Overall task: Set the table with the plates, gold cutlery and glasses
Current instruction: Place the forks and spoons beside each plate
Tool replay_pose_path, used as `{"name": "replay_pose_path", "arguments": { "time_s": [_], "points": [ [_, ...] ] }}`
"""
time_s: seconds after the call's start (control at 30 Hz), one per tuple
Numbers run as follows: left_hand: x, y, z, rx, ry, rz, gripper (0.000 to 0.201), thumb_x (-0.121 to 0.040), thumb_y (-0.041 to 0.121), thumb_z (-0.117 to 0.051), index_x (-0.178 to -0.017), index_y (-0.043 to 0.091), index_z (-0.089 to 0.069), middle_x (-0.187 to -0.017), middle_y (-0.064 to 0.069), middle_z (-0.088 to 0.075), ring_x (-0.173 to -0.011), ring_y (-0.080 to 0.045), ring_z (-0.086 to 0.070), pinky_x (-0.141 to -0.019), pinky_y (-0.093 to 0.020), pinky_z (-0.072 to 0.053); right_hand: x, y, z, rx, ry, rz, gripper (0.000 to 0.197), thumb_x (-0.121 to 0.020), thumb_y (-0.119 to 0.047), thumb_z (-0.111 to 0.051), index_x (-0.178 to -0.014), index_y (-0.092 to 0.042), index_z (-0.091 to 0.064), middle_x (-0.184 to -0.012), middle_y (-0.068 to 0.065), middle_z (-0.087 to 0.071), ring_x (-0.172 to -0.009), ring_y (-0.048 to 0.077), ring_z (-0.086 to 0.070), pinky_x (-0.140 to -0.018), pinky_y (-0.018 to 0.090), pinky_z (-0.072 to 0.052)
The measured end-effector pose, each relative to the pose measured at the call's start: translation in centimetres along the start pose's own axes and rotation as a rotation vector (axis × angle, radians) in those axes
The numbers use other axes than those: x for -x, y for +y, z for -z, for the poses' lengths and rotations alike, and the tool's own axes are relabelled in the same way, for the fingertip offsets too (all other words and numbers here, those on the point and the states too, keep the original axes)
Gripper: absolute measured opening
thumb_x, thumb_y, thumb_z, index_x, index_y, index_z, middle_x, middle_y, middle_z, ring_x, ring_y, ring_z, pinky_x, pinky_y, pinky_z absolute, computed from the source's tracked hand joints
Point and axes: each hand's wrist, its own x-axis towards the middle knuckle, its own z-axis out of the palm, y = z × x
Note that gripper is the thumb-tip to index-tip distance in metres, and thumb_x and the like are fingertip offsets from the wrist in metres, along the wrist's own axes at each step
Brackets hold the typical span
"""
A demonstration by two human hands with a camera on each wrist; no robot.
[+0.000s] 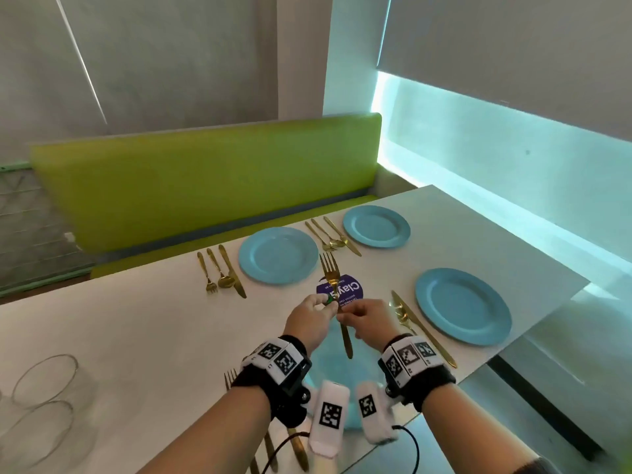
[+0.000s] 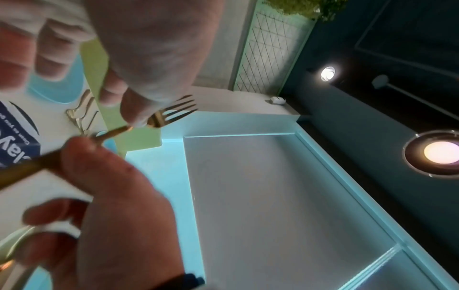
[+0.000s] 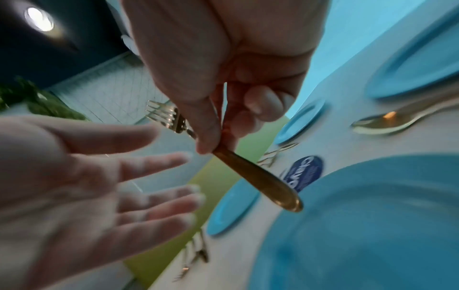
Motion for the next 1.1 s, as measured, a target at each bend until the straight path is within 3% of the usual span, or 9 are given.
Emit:
{"name": "replay_pose_path", "arguments": {
  "time_s": [0.13, 0.23, 0.3, 0.57, 0.67, 0.8, 0.9, 1.03, 1.1],
  "points": [
    [1.3, -0.4, -0.6, -0.074, 0.034, 0.032, 0.029, -0.089, 0.029, -0.057, -0.114, 0.015, -0.054, -0.122, -0.01, -0.058, -0.11, -0.027, -0.056, -0.101, -0.043, -0.047, 0.4, 5.0, 3.9, 0.335, 0.039, -0.191, 0.017, -0.084, -0.026, -0.067, -0.096, -0.016, -0.075, -0.092, -0.002, -0.071, -0.079, 0.011, -0.058, -0.076, 0.021, -0.043],
    [1.0, -0.4, -0.1, -0.092, 0.119, 0.036, 0.021, -0.09, 0.026, -0.057, -0.107, 0.014, -0.055, -0.117, -0.013, -0.061, -0.106, -0.029, -0.059, -0.098, -0.041, -0.049, -0.6, 7.8, 6.6, 0.528, 0.032, -0.285, 0.021, -0.085, -0.028, -0.064, -0.102, -0.021, -0.073, -0.113, 0.001, -0.069, -0.103, 0.016, -0.062, -0.086, 0.019, -0.043],
    [1.0, -0.3, 0.0, -0.091, 0.157, 0.043, 0.013, -0.091, 0.022, -0.055, -0.101, 0.013, -0.054, -0.109, -0.013, -0.063, -0.091, -0.027, -0.059, -0.092, -0.038, -0.051, -1.3, 9.7, 7.5, 0.632, 0.011, -0.33, 0.029, -0.088, -0.032, -0.059, -0.113, -0.02, -0.069, -0.12, 0.001, -0.065, -0.112, 0.018, -0.06, -0.093, 0.022, -0.045],
    [1.2, -1.7, -1.7, -0.093, 0.192, 0.076, 0.005, -0.092, 0.02, -0.054, -0.094, 0.016, -0.053, -0.078, 0.008, -0.053, -0.078, -0.019, -0.056, -0.071, -0.031, -0.049, -4.7, 14.1, 6.5, 0.725, -0.065, -0.379, 0.036, -0.082, -0.039, -0.065, -0.114, -0.022, -0.068, -0.121, -0.004, -0.065, -0.111, 0.013, -0.061, -0.092, 0.021, -0.048],
    [1.0, -2.4, -2.2, -0.098, 0.221, 0.104, 0.005, -0.092, 0.02, -0.055, -0.093, 0.015, -0.053, -0.078, 0.008, -0.053, -0.077, -0.02, -0.056, -0.072, -0.031, -0.049, -5.4, 14.2, 6.1, 0.766, -0.094, -0.404, 0.037, -0.084, -0.037, -0.061, -0.116, -0.017, -0.066, -0.121, -0.001, -0.065, -0.111, 0.014, -0.061, -0.09, 0.021, -0.048],
    [0.6, -3.0, -2.8, -0.121, 0.236, 0.123, 0.005, -0.092, 0.021, -0.055, -0.093, 0.017, -0.053, -0.082, 0.006, -0.055, -0.078, -0.019, -0.057, -0.083, -0.034, -0.052, -6.3, 14.6, 5.9, 0.79, -0.088, -0.414, 0.028, -0.085, -0.028, -0.06, -0.106, -0.011, -0.069, -0.107, 0.003, -0.069, -0.093, 0.016, -0.064, -0.077, 0.021, -0.048],
    [0.3, -3.2, -3.3, -0.153, 0.239, 0.133, 0.006, -0.091, 0.023, -0.055, -0.094, 0.018, -0.053, -0.086, 0.004, -0.057, -0.081, -0.02, -0.059, -0.091, -0.036, -0.053, -6.6, 14.8, 6.0, 0.82, -0.075, -0.391, 0.028, -0.087, -0.029, -0.058, -0.105, -0.01, -0.069, -0.108, 0.003, -0.069, -0.098, 0.018, -0.065, -0.08, 0.023, -0.049],
    [0.2, -3.4, -3.5, -0.17, 0.241, 0.141, 0.007, -0.089, 0.026, -0.057, -0.092, 0.021, -0.054, -0.106, -0.007, -0.065, -0.101, -0.028, -0.064, -0.095, -0.04, -0.052, -6.5, 15.0, 6.0, 0.811, -0.085, -0.37, 0.026, -0.084, -0.027, -0.061, -0.101, -0.008, -0.069, -0.106, 0.006, -0.07, -0.094, 0.021, -0.065, -0.069, 0.023, -0.042],
    [0.3, -3.6, -3.4, -0.171, 0.238, 0.143, 0.007, -0.089, 0.026, -0.058, -0.092, 0.021, -0.054, -0.105, -0.007, -0.064, -0.105, -0.029, -0.063, -0.096, -0.041, -0.051, -6.3, 15.0, 6.2, 0.798, -0.076, -0.372, 0.026, -0.083, -0.026, -0.063, -0.1, -0.007, -0.069, -0.106, 0.007, -0.069, -0.091, 0.022, -0.064, -0.068, 0.023, -0.04]
  ]
}}
